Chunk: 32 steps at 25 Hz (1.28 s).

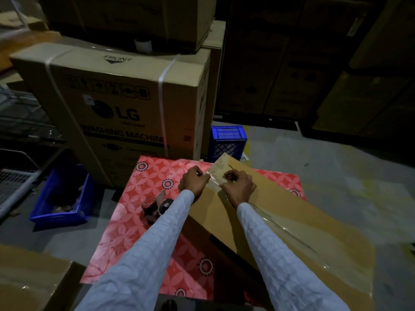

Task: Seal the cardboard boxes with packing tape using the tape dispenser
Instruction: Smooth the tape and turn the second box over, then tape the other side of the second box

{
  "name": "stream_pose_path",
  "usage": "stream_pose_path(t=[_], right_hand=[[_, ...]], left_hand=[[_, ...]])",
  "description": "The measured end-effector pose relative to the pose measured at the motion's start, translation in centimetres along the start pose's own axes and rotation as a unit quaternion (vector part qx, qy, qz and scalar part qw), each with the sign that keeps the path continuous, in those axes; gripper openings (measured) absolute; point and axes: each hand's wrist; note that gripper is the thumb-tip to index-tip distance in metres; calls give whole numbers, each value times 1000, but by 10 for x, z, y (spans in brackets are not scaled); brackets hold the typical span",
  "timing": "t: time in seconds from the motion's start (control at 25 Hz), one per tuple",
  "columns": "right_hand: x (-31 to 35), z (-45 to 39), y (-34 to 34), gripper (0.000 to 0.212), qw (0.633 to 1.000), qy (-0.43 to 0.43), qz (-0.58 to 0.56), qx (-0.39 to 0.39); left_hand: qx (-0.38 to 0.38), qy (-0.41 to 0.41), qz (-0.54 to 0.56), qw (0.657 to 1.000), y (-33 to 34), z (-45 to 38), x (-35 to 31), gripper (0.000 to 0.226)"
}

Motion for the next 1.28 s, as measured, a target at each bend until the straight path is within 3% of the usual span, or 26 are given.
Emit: stream_pose_path(t=[0.2,0.44,0.52,0.6,0.76,0.96,1.08,1.2,1.28], right_hand=[[8,9,4,28,998,-54,-13,15],[30,38,34,25,984,-176,22,32],[43,47,48,27,977,-202,13,70],[49,53,62,35,973,-203,26,109],[44,57,83,37,951,-238,176,87],[44,58,85,32,947,-239,200,74],[45,63,85,33,945,-237,211,77],[49,62,83,48,933,-254,237,89],[49,54,76,60,914,-281,265,123]], left_hand=[[25,-15,107,994,-28,-8,15,19],[-42,-62,13,997,-76,-6,90,13],[-53,-92,-54,993,-90,6,117,23],[-17,-138,-116,983,-97,17,146,37],[78,-192,-171,963,-98,41,182,70],[133,-225,-155,953,-80,62,201,66],[125,-207,-145,959,-63,68,210,56],[105,-202,-133,965,-54,68,211,62],[65,-194,-119,972,-56,68,202,54]])
Point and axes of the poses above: each hand's wrist, its own z-axis away from the middle knuckle, its own y-axis out of the palm, x = y × z, and after that the axes turned 10 degrees about y, right-handed
